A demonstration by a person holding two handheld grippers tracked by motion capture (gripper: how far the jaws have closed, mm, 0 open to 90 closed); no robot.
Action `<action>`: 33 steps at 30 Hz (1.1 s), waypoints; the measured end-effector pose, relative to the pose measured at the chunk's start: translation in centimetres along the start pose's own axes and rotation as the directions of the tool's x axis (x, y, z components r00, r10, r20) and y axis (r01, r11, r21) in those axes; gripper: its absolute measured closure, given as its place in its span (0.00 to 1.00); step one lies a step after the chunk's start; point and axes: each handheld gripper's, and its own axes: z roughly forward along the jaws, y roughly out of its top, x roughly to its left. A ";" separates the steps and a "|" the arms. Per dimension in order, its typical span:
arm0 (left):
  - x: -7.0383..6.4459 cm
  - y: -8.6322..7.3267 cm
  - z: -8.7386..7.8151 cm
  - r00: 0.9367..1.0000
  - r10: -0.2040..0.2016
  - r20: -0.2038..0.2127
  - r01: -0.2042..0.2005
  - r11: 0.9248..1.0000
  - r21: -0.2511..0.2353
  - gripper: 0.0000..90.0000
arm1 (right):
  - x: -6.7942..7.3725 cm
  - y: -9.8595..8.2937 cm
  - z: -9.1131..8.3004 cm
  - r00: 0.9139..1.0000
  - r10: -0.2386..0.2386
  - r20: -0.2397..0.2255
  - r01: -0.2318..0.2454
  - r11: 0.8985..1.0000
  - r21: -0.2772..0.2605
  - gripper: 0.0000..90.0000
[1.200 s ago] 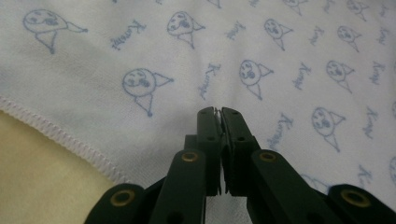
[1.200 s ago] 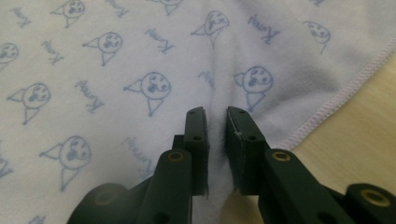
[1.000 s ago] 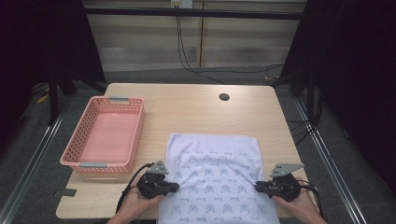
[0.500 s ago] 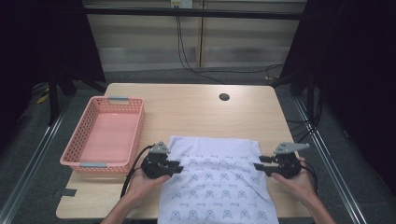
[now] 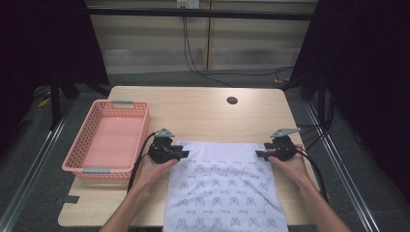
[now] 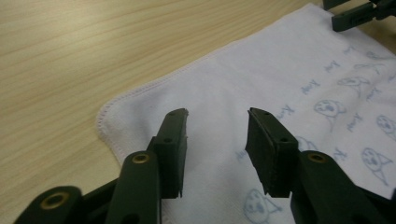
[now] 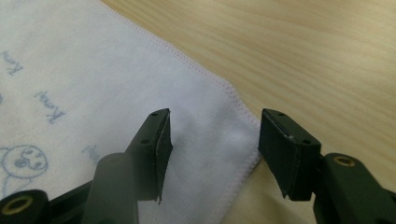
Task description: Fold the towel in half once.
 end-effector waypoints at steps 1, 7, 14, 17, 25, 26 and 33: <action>0.0 0.0 -0.1 1.000 0.002 -0.004 -0.002 1.000 -0.001 0.63 | 0.2 -0.1 0.0 1.000 -0.007 0.023 0.007 1.000 -0.003 0.49; 0.6 -0.6 0.0 0.998 -0.005 -0.057 0.005 1.000 -0.002 0.57 | 0.7 -0.2 0.0 1.000 -0.001 0.006 0.001 1.000 -0.025 0.75; 1.3 -0.6 0.3 0.994 -0.031 -0.102 0.031 1.000 0.002 0.47 | 0.7 -0.3 0.0 0.999 0.025 -0.037 -0.026 0.999 -0.030 0.93; 2.0 -0.6 0.9 0.992 -0.034 -0.118 0.038 0.999 0.027 0.47 | 0.6 -0.2 0.1 0.998 0.032 -0.052 -0.034 0.999 -0.032 0.94; 1.6 -0.6 1.3 0.991 0.033 -0.131 -0.025 0.998 0.061 0.79 | 0.6 -0.2 0.1 0.997 0.037 -0.061 -0.039 0.999 -0.028 0.95; 1.6 -0.6 1.3 0.995 0.021 -0.098 -0.016 0.998 0.059 0.90 | 0.4 -0.2 0.0 0.997 0.043 -0.072 -0.045 0.999 -0.030 0.96; 0.7 0.4 -1.0 1.000 0.001 0.004 -0.001 1.000 -0.017 0.96 | -0.1 0.6 -2.5 0.987 0.085 -0.137 -0.104 0.985 -0.138 0.97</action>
